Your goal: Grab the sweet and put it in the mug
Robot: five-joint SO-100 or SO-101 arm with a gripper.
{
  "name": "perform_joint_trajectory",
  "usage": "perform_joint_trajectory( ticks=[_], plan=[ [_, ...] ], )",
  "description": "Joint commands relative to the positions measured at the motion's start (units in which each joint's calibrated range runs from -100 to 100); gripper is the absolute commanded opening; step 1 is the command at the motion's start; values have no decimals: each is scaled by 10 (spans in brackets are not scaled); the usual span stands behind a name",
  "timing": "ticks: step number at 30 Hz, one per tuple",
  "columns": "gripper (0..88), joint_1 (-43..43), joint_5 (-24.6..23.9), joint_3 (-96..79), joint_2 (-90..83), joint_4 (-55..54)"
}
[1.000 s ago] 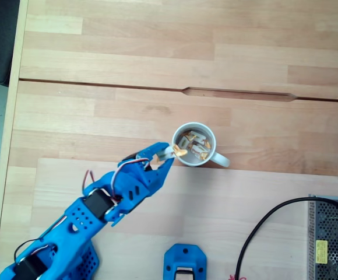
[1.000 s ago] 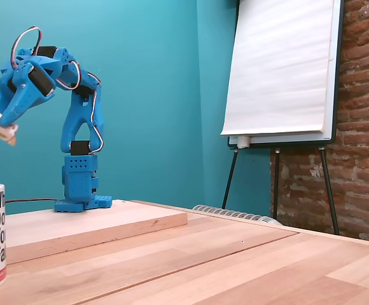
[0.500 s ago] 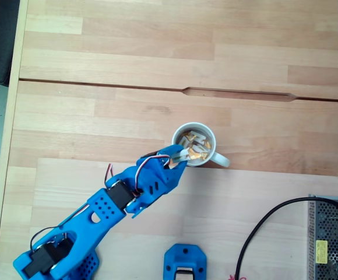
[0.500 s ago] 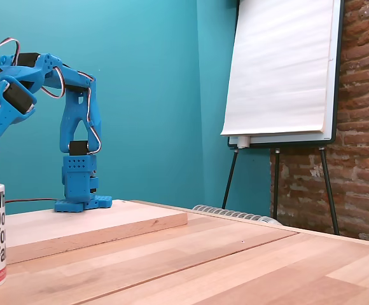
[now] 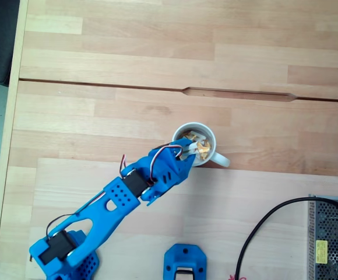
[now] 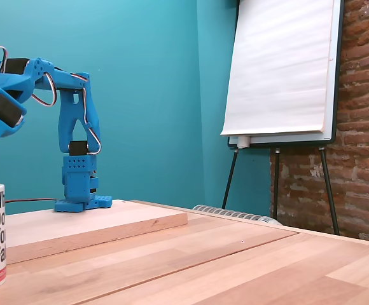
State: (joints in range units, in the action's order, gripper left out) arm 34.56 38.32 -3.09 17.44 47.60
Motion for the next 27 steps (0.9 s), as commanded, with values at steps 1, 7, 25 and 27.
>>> perform_joint_trajectory(
  ticks=[1, 7, 25, 27],
  plan=[
    [48, 3, 0, 42, -6, -5],
    [119, 3, -1, 45, -6, -4],
    [191, -9, -6, -103, -190, -3],
    [157, -32, -6, -187, -258, -3]
  ],
)
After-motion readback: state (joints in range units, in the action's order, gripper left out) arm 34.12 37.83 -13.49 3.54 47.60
